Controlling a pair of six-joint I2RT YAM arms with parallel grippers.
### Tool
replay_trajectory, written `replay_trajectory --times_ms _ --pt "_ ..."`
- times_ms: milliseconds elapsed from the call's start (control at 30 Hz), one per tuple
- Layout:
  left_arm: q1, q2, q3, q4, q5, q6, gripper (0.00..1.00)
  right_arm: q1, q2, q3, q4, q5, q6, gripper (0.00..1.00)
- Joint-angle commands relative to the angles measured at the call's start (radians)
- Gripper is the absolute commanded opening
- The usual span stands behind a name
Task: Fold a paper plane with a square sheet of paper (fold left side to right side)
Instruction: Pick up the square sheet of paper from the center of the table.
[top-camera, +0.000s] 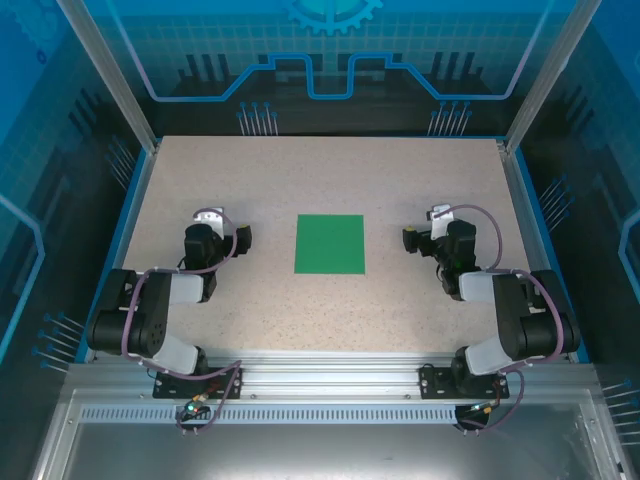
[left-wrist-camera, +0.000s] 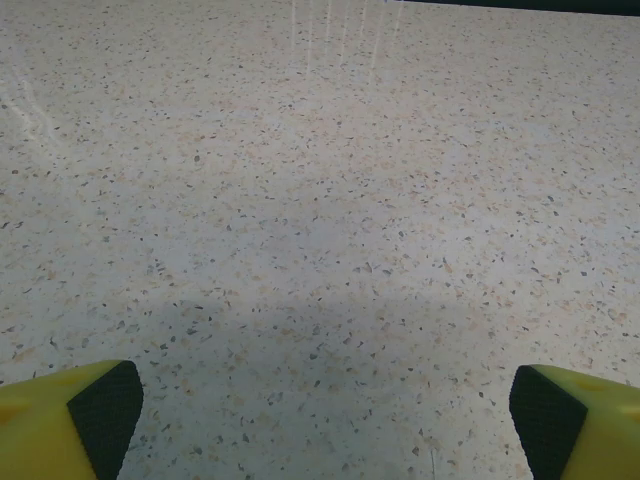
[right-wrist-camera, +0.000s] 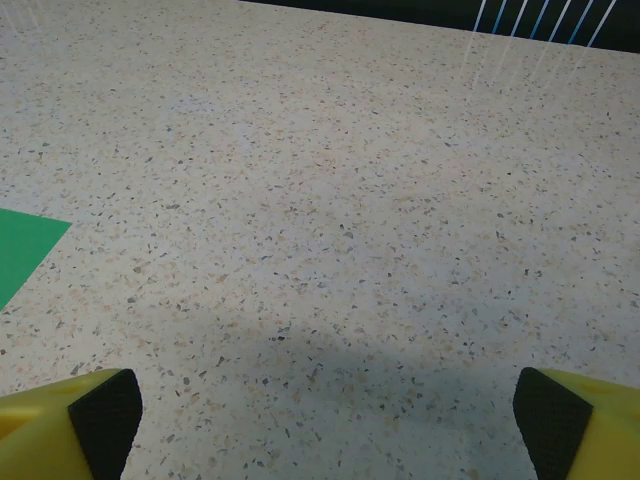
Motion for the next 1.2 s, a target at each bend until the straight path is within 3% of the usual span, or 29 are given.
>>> replay_trajectory --times_ms 0,767,833,900,1000,1167 --pt "-0.006 0.007 0.024 0.030 -0.009 -0.005 0.99 -0.017 0.012 0.023 0.033 -0.011 -0.003 1.00" --pt "0.010 -0.016 0.041 -0.009 -0.001 -0.022 0.98 -0.044 0.006 0.025 0.026 -0.050 0.016 0.99" --pt "0.010 -0.074 0.102 -0.167 -0.010 -0.029 0.98 -0.046 -0.024 0.063 -0.072 -0.021 0.032 1.00" --pt "0.010 -0.144 0.201 -0.387 -0.010 -0.046 0.97 -0.050 -0.087 0.170 -0.330 0.018 0.073 0.99" --pt "0.006 -0.247 0.266 -0.522 0.054 -0.154 0.98 -0.038 -0.144 0.274 -0.556 -0.044 0.151 0.99" --pt "-0.042 -0.274 0.383 -0.790 0.210 -0.375 0.99 0.091 -0.179 0.379 -0.779 -0.022 0.238 1.00"
